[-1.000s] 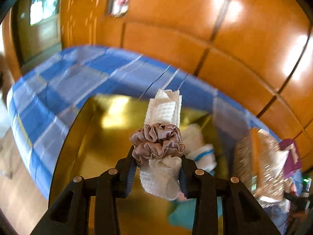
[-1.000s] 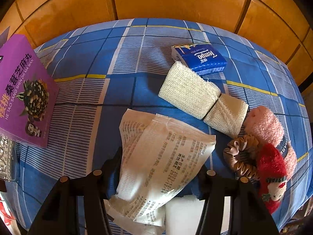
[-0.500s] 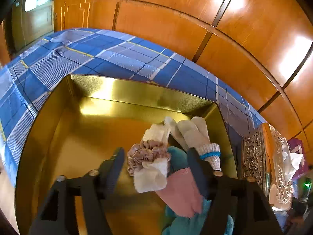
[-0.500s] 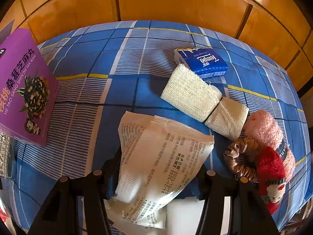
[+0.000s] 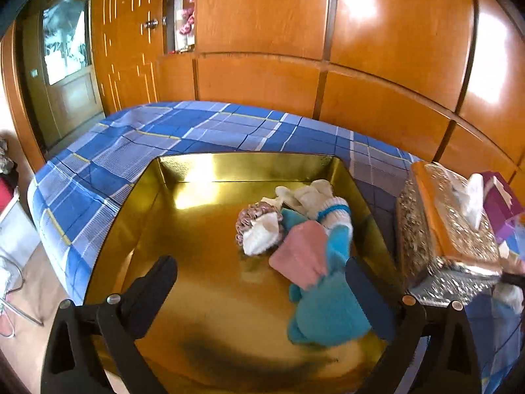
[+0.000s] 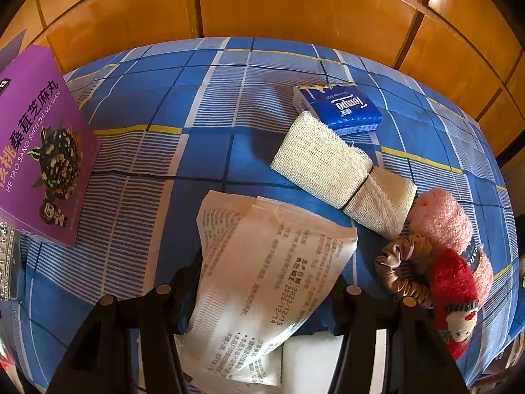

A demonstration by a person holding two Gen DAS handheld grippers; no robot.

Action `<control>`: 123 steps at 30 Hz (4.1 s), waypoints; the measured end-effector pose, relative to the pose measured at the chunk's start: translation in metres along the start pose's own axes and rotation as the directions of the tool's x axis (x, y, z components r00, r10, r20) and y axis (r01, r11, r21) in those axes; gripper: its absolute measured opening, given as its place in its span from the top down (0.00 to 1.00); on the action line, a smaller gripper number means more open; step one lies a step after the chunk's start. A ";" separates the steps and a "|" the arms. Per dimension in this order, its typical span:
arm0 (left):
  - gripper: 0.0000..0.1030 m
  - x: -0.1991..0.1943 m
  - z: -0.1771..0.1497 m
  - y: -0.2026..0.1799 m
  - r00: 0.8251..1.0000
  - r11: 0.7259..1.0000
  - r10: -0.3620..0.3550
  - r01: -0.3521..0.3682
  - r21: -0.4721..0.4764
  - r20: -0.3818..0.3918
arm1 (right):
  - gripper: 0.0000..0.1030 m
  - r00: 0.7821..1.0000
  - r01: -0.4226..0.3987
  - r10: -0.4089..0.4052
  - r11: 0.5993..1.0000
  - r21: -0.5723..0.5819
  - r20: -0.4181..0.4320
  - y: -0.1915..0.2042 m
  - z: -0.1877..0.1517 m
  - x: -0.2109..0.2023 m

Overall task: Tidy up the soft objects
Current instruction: 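Drop the scrunchie into the gold tray by opening the left tool, then grasp the printed paper packet with the right tool and lift it, then lower the paper packet into the gold tray and open the right tool, then grasp the white sponge with the left tool while the right tool grasps the red Santa sock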

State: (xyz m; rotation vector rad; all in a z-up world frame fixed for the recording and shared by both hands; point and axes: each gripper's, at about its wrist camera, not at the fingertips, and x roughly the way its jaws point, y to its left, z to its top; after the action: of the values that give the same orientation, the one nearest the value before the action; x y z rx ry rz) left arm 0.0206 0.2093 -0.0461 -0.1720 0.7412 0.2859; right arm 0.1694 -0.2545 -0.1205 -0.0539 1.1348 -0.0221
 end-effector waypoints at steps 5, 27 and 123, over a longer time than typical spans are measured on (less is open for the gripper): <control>0.00 -0.021 -0.012 -0.005 0.999 0.999 0.043 -0.043 -0.002 0.033 | 0.46 1.000 0.014 -0.013 1.000 -0.014 0.008 0.004 -0.001 -0.001; 0.00 -0.036 -0.039 -0.004 0.998 0.998 0.065 -0.065 0.022 0.023 | 0.52 1.000 0.009 -0.010 0.983 0.182 0.006 -0.013 0.029 -0.003; 0.00 -0.096 -0.035 -0.037 0.964 0.963 -0.181 0.134 0.235 0.194 | 0.22 0.818 -0.145 0.190 0.981 -0.126 0.543 0.089 -0.026 -0.196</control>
State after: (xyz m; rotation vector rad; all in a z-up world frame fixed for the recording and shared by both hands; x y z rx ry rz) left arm -0.0575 0.1468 -0.0032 0.0109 0.5365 0.0658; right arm 0.0622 -0.1580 0.0408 -0.0270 0.5504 0.1881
